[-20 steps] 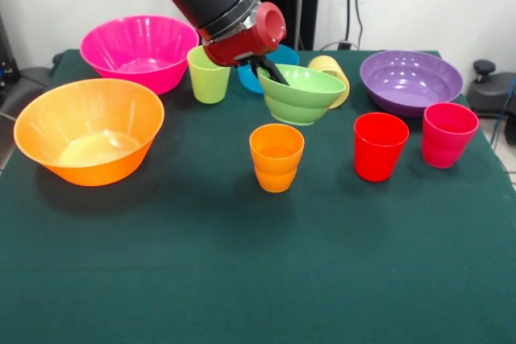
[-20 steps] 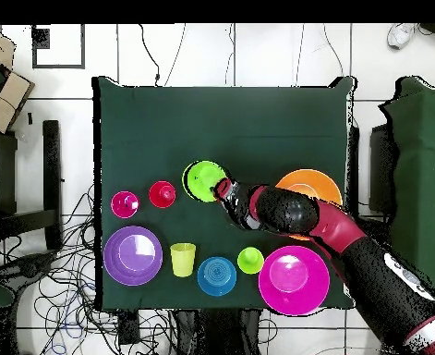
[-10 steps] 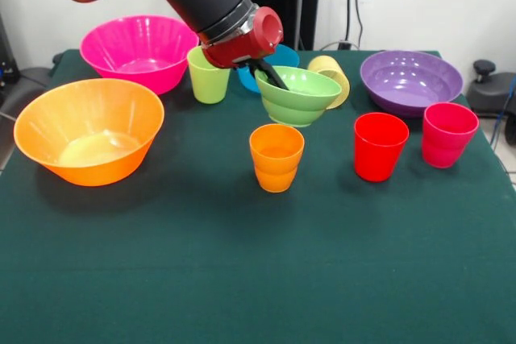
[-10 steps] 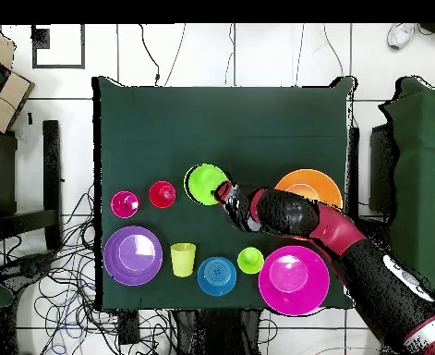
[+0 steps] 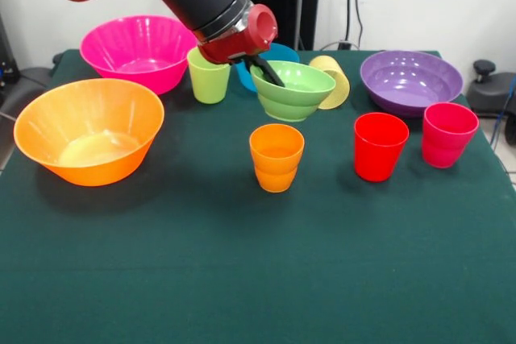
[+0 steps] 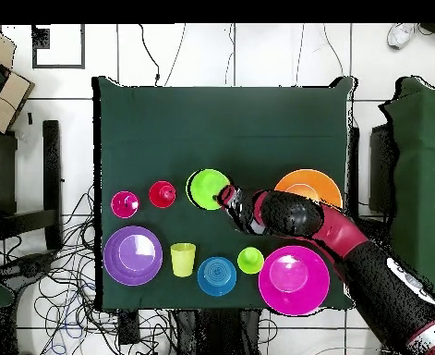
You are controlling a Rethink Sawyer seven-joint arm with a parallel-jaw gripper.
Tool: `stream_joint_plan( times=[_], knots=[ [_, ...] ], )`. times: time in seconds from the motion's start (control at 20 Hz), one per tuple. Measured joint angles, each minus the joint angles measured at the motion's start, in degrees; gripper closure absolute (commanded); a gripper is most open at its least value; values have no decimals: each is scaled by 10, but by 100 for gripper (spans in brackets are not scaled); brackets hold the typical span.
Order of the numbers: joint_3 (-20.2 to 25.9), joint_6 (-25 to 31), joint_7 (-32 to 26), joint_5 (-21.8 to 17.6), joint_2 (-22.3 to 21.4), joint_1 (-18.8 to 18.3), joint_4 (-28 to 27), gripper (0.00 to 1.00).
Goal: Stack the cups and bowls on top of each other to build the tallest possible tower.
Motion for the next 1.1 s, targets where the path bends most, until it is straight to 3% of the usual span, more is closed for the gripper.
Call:
stream_joint_plan(
  times=[1.1],
  knots=[
    [0,12,0,2,0,-11,0,100]
  ],
)
